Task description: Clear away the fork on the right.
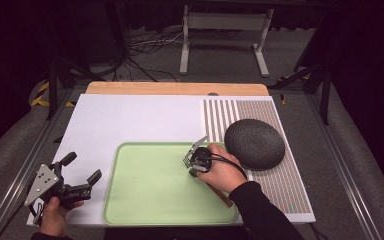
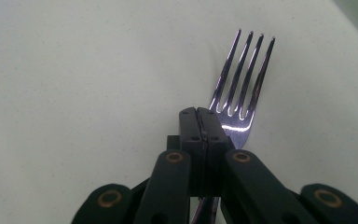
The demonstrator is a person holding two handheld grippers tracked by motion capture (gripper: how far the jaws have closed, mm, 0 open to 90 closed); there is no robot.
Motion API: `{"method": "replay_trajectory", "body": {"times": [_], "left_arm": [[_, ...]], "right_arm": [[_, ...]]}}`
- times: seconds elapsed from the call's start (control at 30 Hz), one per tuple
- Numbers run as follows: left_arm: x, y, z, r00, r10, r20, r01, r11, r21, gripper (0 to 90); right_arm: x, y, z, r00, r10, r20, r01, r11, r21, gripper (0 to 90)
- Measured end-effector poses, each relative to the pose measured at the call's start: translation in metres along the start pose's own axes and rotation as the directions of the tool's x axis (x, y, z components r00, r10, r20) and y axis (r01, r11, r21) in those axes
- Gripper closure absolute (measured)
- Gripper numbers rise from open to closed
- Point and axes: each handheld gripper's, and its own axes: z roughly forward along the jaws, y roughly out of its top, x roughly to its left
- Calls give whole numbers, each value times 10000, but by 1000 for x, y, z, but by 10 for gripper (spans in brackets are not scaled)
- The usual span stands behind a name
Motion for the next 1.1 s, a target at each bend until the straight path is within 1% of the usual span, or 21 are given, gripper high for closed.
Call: {"method": "replay_trajectory", "body": {"times": [0.13, 0.2, 0.27, 0.37, 0.47, 0.73, 0.97, 1.03, 1.1], "left_arm": [[0, 0, 0, 10000, -3, 1, 3, 10000, -3, 3], [0, 0, 0, 10000, 0, 2, 0, 10000, -2, 3], [0, 0, 0, 10000, -1, 6, 1, 10000, -4, 3], [0, 0, 0, 10000, -7, -5, 7, 10000, -30, 3], [0, 0, 0, 10000, -12, -5, 12, 10000, -35, 3], [0, 0, 1, 10000, -10, -1, 10, 10000, -28, 3], [0, 0, 1, 10000, -9, 0, 9, 10000, -26, 4], [0, 0, 1, 10000, -11, -2, 11, 10000, -21, 3], [0, 0, 1, 10000, -10, 0, 10, 10000, -20, 3]], "right_arm": [[-4, -1, -1, 9998, 143, 123, -143, 9999, -12, 900], [-8, -3, -2, 9992, 257, 290, -257, 9997, -12, 900], [-9, -3, -2, 9992, 275, 285, -275, 9996, -23, 900], [-13, -5, -3, 9976, 498, 474, -497, 9988, -38, 900], [-17, -7, -5, 9968, 599, 529, -597, 9982, -62, 900], [-27, -13, -8, 9901, 1144, 817, -1137, 9934, -134, 900], [-34, -18, -12, 9817, 1542, 1114, -1529, 9880, -203, 900], [-36, -19, -12, 9812, 1582, 1110, -1570, 9874, -190, 900], [-37, -20, -13, 9787, 1684, 1172, -1670, 9857, -220, 900]]}}
